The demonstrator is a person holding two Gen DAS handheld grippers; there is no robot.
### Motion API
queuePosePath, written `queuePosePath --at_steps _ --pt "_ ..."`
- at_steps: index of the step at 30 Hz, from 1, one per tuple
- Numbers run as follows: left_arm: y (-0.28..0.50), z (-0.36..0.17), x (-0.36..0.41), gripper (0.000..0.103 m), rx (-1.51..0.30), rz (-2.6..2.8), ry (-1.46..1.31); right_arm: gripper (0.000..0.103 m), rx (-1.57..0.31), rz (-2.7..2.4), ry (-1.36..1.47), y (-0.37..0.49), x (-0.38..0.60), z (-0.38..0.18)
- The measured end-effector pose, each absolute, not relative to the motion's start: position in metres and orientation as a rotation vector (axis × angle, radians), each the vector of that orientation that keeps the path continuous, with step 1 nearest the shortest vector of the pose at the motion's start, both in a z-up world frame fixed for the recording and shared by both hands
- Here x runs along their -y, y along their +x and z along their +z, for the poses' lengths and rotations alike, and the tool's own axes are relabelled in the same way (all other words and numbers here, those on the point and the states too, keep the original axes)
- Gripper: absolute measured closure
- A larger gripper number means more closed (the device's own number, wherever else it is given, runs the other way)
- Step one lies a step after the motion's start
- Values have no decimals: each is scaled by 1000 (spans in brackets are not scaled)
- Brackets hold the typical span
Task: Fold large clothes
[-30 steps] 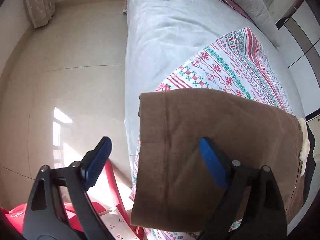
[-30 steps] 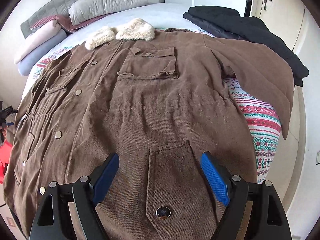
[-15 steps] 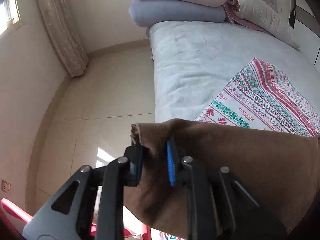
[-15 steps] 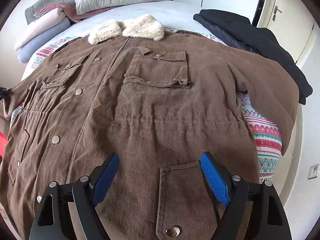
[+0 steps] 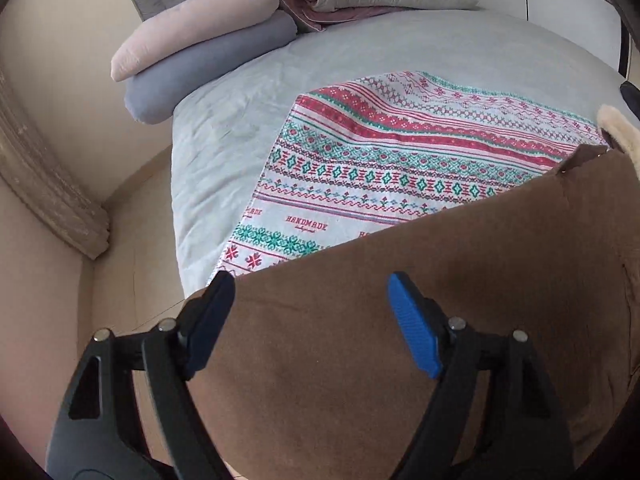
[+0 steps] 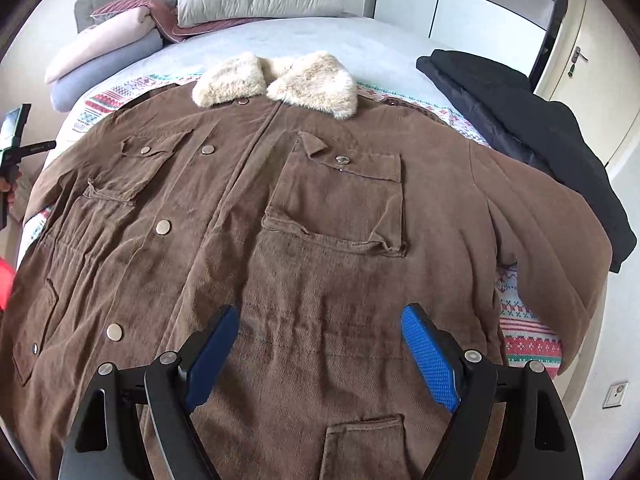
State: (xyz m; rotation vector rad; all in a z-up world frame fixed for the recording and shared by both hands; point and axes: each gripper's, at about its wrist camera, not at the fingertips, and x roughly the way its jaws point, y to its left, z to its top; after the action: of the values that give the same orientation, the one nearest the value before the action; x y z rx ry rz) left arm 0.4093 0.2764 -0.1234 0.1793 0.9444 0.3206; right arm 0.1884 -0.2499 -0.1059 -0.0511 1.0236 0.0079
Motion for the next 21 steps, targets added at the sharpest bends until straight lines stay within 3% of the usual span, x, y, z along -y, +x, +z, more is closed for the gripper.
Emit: queuePosePath --at_steps 3,4,5,11,21 --pt "419 -164 -298 21 -1018 428 249 18 -1042 14 -55 192 250 -118" --pt "419 -176 -309 16 -1030 466 237 18 -1051 4 -57 195 251 -123" --pt "415 -175 -319 3 -978 511 178 18 -1060 -9 -60 198 252 -128" --pt "404 -157 -317 4 -1027 561 85 18 -1062 -73 -29 202 274 -137" --pt "356 -72 -177 4 -1044 30 42 18 -988 -202 176 171 349 -116"
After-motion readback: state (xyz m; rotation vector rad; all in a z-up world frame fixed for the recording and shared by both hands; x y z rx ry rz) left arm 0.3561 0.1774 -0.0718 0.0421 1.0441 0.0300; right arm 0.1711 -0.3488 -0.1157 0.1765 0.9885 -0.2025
